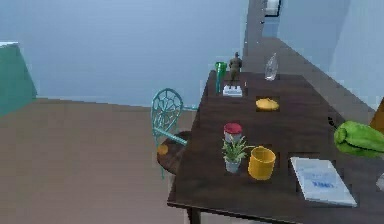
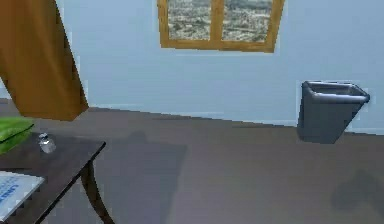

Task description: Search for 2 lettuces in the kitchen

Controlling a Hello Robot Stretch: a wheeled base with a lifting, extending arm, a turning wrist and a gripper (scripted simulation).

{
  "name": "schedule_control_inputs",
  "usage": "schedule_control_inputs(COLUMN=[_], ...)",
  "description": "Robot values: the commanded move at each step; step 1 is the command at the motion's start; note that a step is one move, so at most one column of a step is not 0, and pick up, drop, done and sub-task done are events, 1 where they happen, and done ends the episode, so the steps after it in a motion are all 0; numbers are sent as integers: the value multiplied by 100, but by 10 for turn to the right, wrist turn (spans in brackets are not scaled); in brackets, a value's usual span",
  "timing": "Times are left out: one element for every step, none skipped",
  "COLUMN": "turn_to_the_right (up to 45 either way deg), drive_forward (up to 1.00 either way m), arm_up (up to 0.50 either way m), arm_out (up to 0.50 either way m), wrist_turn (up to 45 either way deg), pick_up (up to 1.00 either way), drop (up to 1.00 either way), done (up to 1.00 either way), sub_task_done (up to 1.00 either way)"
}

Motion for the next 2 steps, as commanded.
schedule_control_inputs(turn_to_the_right=[-450,-300], drive_forward=[0,0], arm_up=[0,0], arm_out=[0,0], wrist_turn=[0,0], pick_up=[0,0], drop=[0,0], done=[0,0], sub_task_done=[0,0])
